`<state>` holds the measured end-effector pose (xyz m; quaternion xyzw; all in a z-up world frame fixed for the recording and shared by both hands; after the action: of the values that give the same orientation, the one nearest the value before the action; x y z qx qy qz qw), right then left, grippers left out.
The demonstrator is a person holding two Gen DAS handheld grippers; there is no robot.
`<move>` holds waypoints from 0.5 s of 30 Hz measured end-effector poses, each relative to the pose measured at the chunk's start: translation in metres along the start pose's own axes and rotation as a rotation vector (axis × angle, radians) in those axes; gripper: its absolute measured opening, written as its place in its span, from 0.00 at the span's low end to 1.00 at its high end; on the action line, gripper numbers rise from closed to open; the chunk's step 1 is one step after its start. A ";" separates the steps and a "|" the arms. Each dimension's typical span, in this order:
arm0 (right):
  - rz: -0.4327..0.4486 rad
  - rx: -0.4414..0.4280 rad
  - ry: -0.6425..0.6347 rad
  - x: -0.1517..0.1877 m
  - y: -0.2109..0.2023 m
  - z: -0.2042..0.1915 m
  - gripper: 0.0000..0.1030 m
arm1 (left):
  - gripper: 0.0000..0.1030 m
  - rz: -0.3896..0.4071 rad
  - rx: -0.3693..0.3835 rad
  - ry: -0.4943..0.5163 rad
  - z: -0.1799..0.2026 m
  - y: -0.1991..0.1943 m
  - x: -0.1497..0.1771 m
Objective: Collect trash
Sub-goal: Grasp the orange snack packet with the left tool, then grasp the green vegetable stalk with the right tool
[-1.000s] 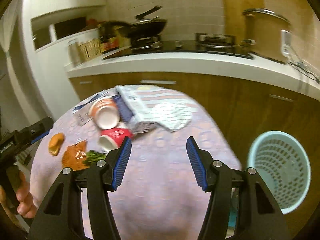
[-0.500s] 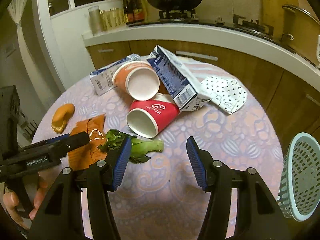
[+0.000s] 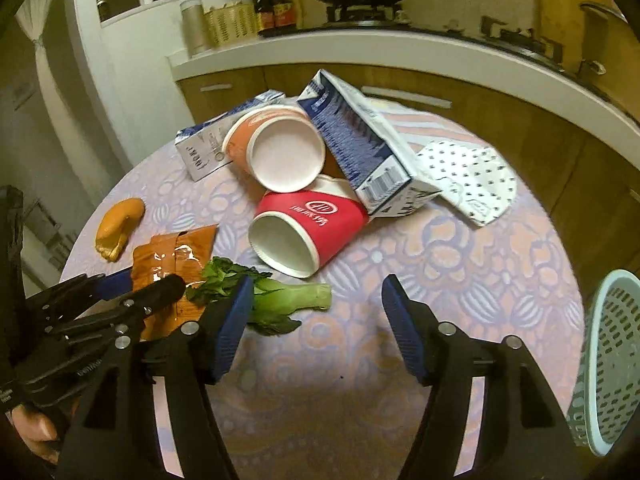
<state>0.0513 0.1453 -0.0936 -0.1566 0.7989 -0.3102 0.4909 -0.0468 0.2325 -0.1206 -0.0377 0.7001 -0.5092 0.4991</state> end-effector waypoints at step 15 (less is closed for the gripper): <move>-0.154 -0.202 -0.084 0.026 0.023 -0.052 0.49 | 0.34 0.111 0.039 -0.182 -0.039 -0.031 -0.018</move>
<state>-0.0059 0.1658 -0.1094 -0.2791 0.7902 -0.2583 0.4805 -0.0809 0.2543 -0.0858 -0.0351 0.6429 -0.4886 0.5888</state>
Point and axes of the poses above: each gripper's, at about its wrist camera, not at the fingertips, and y roughly the way its jaws point, z to its right, x to its underside, the point moved 10 cm from there along y, roughly the way its jaws point, and after that the axes turned 15 degrees about -x, right-handed, at the moved point
